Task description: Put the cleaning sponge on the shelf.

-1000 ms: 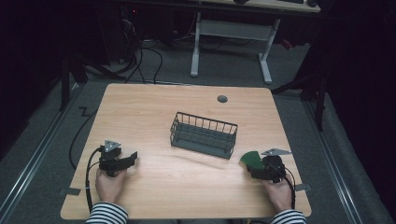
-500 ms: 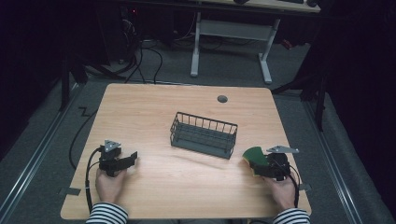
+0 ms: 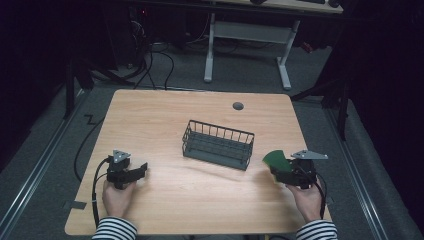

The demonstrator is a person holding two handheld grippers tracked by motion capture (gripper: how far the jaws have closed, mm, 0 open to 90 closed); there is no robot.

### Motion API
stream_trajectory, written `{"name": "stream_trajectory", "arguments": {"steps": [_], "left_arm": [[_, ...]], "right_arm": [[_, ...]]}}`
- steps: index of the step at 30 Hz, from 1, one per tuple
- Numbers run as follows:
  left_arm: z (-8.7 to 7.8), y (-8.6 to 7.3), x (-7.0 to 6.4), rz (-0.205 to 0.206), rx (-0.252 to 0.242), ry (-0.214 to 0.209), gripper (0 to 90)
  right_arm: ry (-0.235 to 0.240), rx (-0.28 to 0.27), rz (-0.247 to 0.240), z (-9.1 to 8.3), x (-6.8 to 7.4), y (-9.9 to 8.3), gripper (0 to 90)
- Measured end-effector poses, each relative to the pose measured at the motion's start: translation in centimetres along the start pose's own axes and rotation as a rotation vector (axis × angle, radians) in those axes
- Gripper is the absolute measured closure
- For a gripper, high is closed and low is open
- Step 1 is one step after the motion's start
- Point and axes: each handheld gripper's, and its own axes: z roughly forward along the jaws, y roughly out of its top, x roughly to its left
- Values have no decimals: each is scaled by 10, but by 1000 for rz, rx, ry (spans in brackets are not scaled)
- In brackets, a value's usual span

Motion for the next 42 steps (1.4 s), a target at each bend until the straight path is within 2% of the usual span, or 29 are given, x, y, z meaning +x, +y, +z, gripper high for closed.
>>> {"name": "stream_trajectory", "arguments": {"steps": [9,13,14,16,26,30,42], "left_arm": [[1,1,-3,26,9,15,270],[1,1,-3,27,9,16,270],[1,1,-3,28,10,17,270],[1,1,-3,32,11,19,270],[2,1,-5,40,14,27,271],[2,1,-7,64,22,46,272],[2,1,-7,61,21,45,271]], "right_arm": [[9,-6,-24,-6,1,17,282],[35,-10,-15,-6,3,26,282],[60,-19,-5,-7,5,32,282],[63,-21,-4,-7,6,34,282],[69,-34,-51,-7,16,59,282],[72,-39,-77,-4,22,69,282],[80,-34,-133,16,41,98,282]]}}
